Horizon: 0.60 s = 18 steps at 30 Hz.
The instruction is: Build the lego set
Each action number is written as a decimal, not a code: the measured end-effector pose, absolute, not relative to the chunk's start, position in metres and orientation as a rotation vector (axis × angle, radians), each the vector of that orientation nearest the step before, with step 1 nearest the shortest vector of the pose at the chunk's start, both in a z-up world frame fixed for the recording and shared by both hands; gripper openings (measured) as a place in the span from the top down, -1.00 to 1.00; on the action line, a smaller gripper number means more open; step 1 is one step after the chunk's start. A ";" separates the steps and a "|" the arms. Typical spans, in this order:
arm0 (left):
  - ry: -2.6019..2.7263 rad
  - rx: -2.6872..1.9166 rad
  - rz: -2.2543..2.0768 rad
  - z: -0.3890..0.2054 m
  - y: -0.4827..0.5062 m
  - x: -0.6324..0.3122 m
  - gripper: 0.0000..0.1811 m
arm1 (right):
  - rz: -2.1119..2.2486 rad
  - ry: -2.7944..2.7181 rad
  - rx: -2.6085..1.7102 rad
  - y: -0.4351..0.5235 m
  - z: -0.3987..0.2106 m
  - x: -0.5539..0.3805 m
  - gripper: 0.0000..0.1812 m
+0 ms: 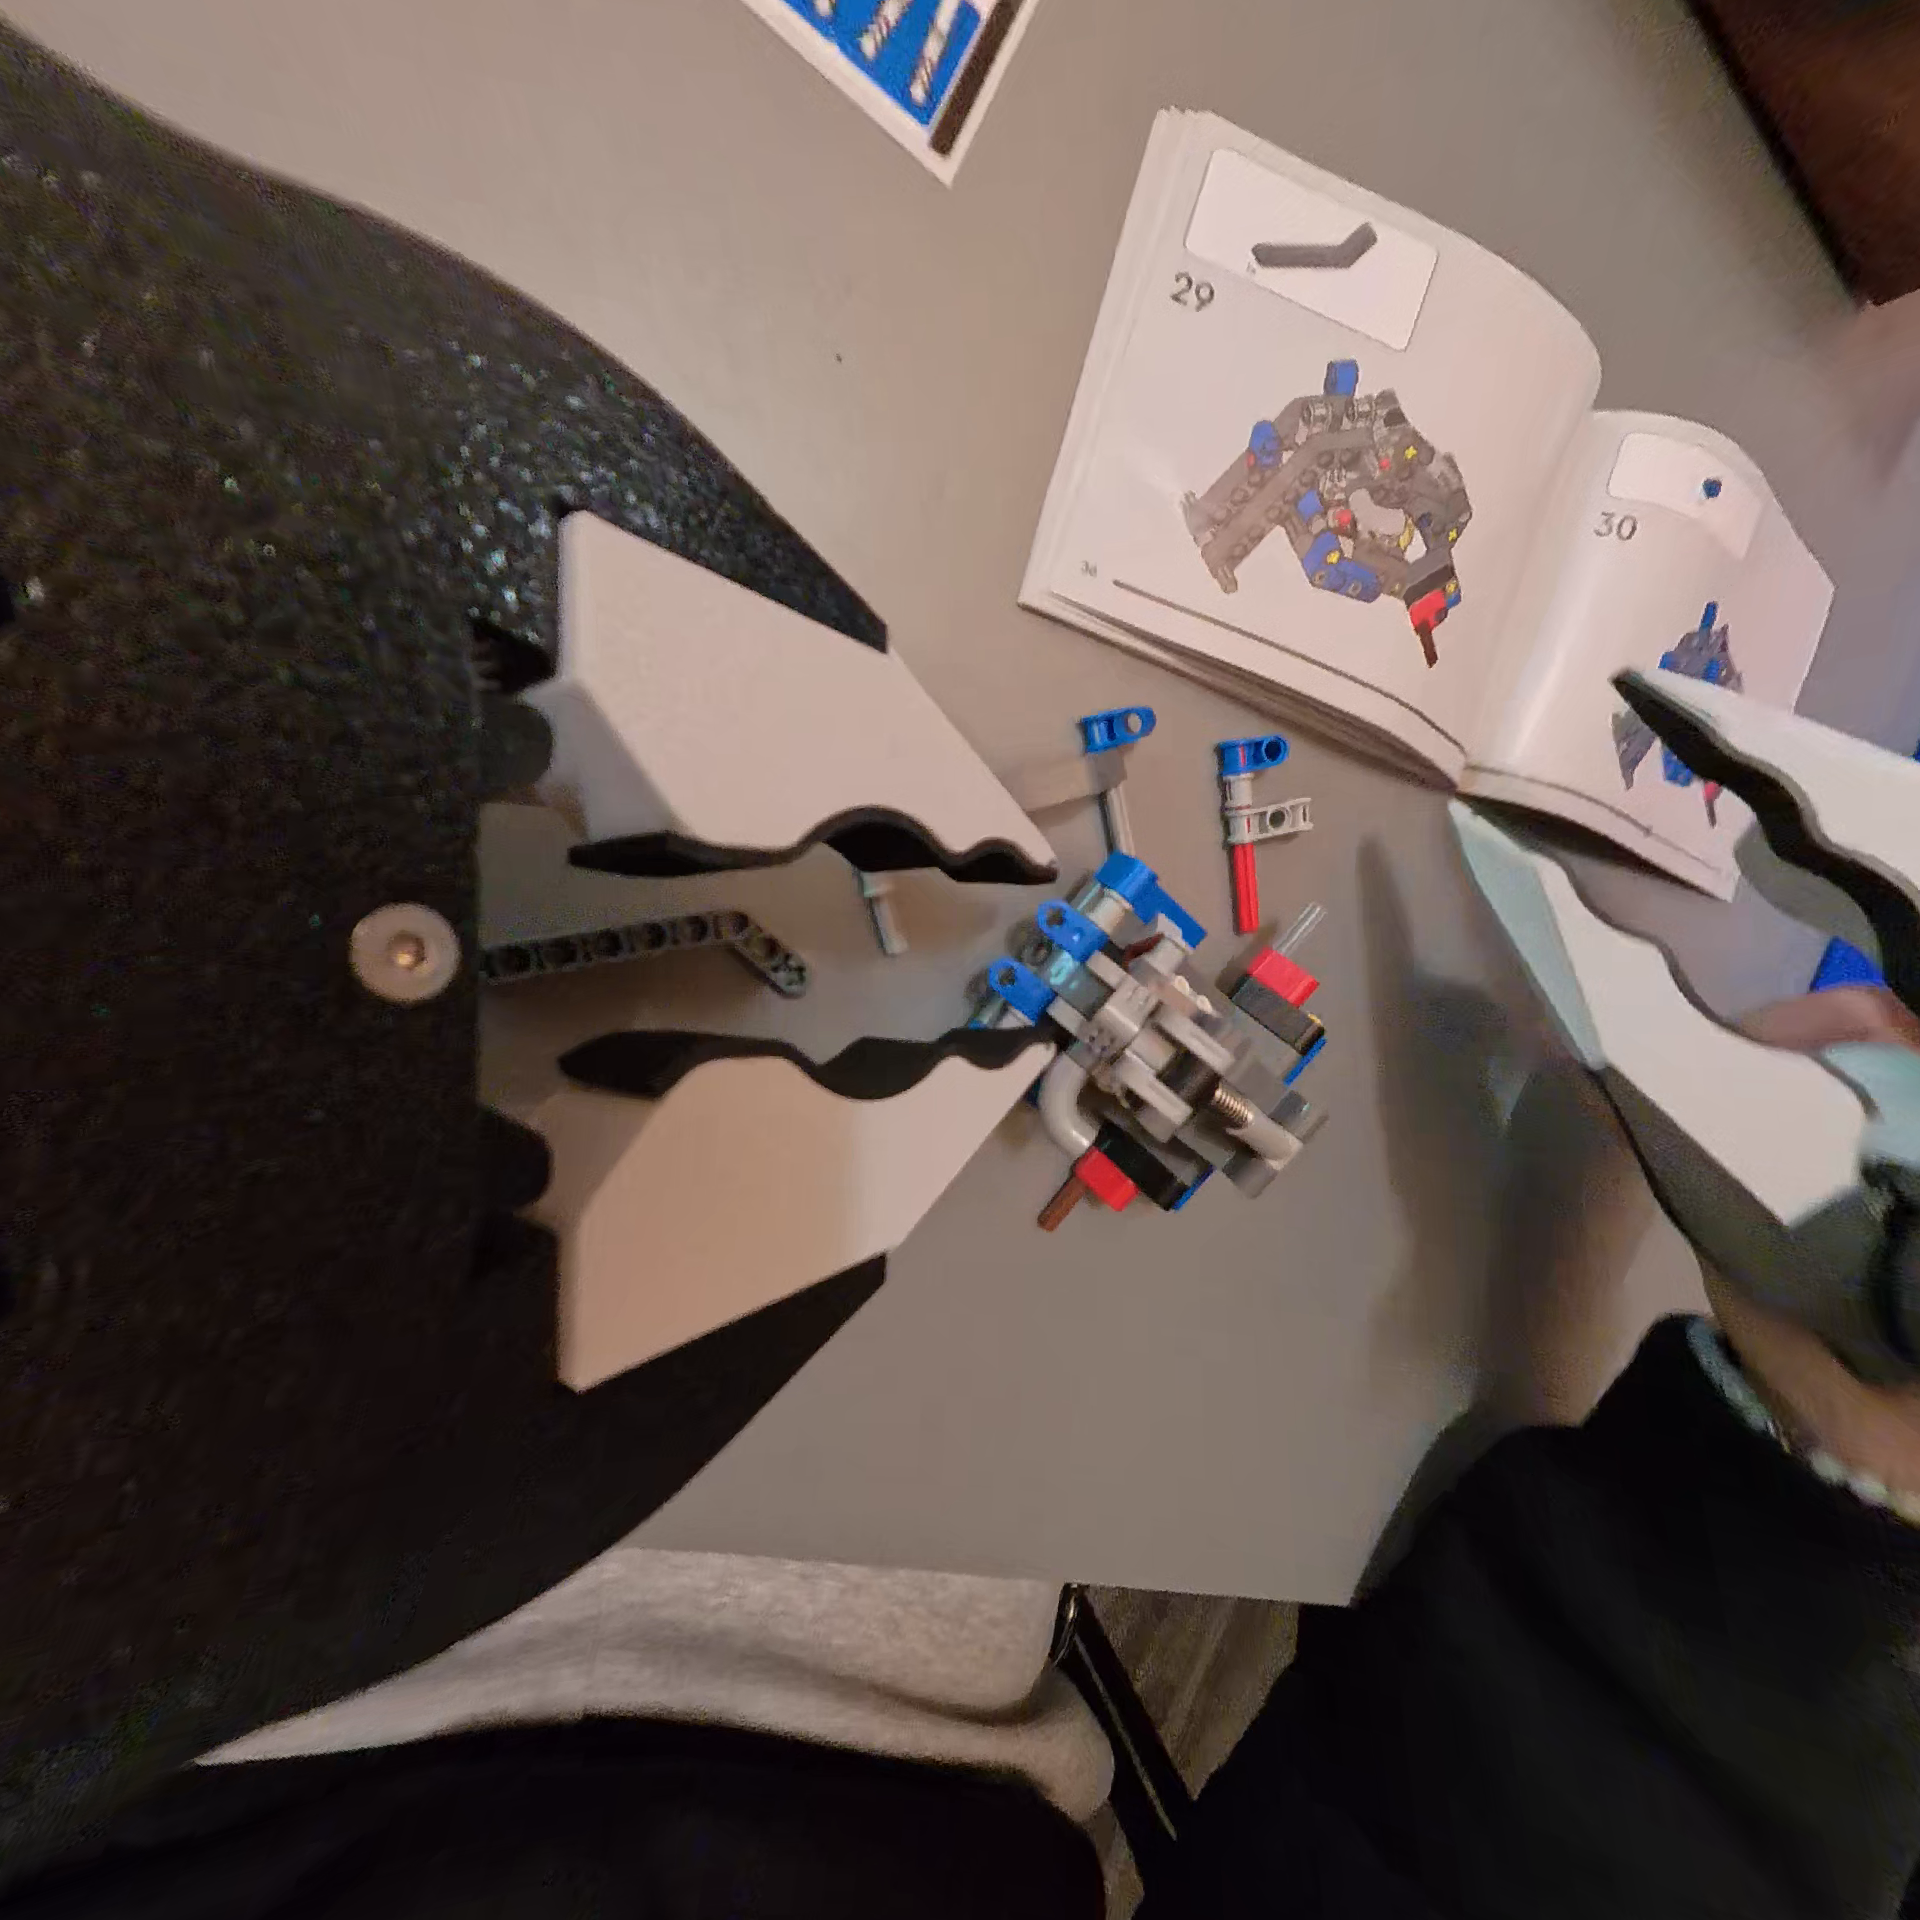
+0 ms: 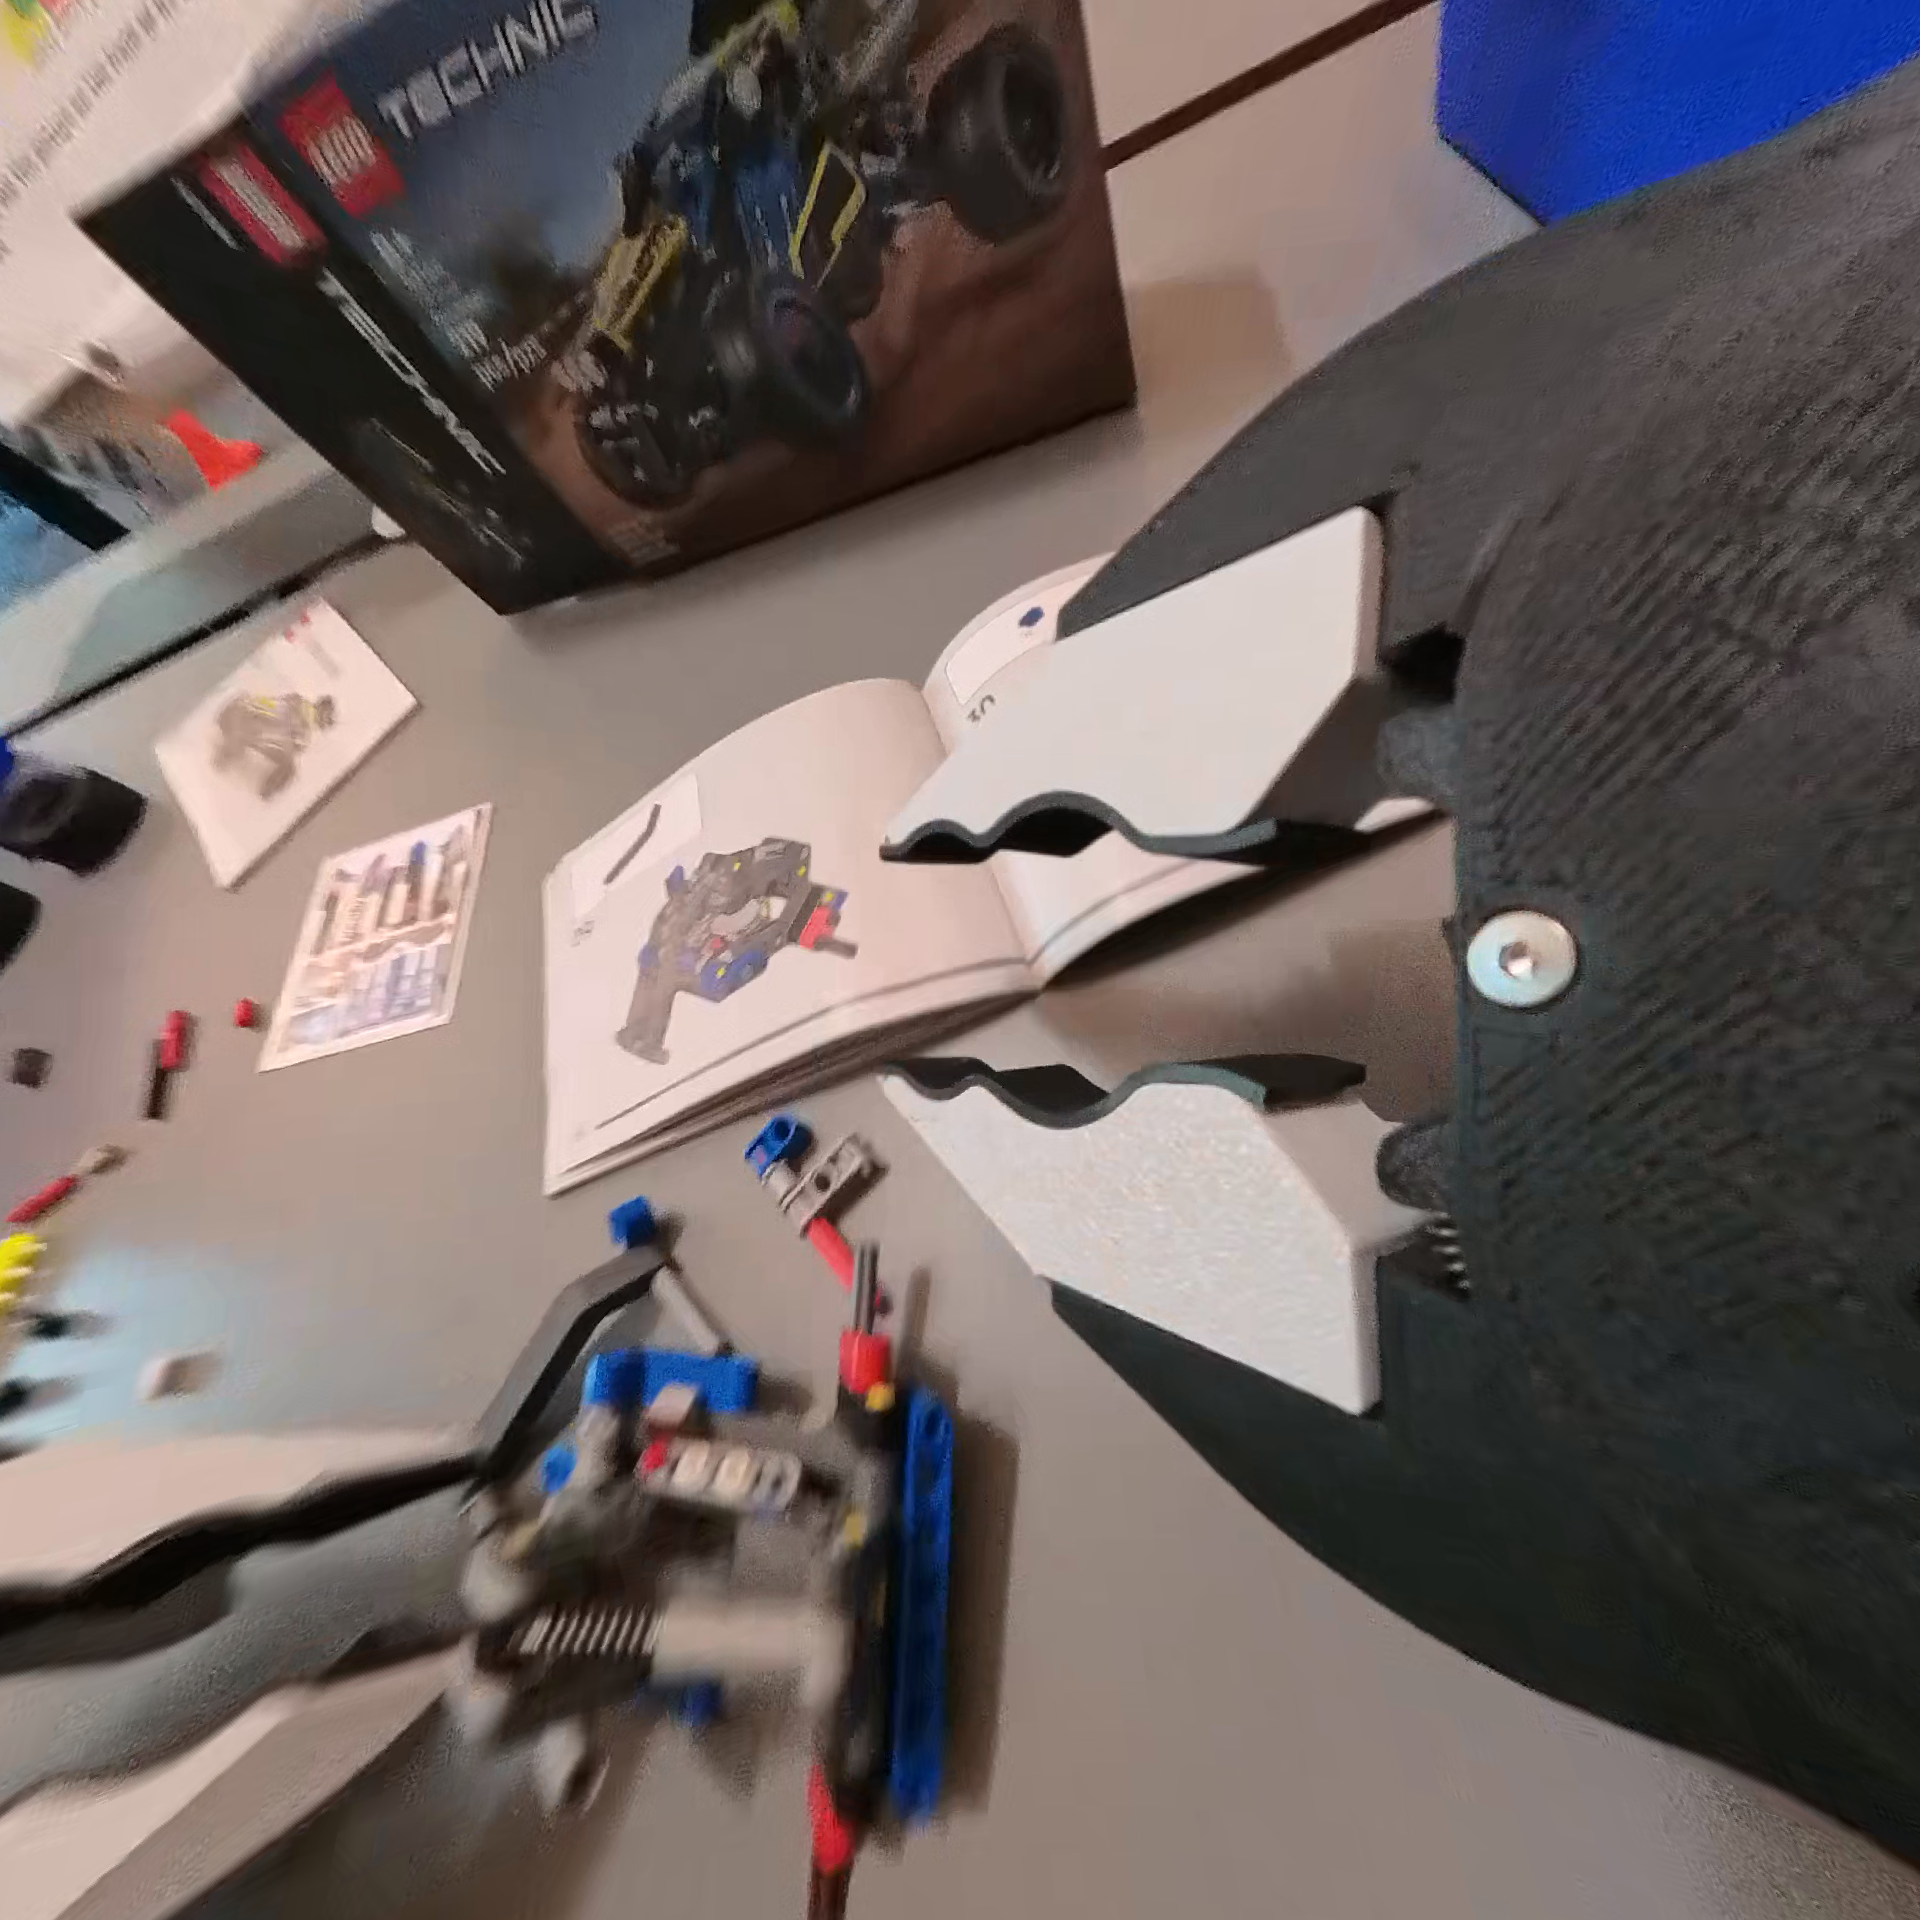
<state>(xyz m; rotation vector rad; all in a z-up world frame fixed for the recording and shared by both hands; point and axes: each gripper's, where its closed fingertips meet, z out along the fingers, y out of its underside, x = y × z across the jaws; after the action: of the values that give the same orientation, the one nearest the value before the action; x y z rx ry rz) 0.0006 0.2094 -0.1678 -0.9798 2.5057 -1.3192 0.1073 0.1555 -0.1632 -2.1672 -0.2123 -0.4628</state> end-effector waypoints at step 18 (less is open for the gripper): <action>2.527 -0.644 -1.026 -0.162 0.229 0.091 0.58 | -0.259 -0.275 -2.263 0.157 -0.189 0.121 1.00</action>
<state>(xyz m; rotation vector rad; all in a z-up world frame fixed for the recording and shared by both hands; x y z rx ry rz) 0.0913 0.2292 -0.1620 -0.6438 2.5272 -1.0258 0.1211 0.1571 -0.1889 -2.2628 -0.2748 -0.2586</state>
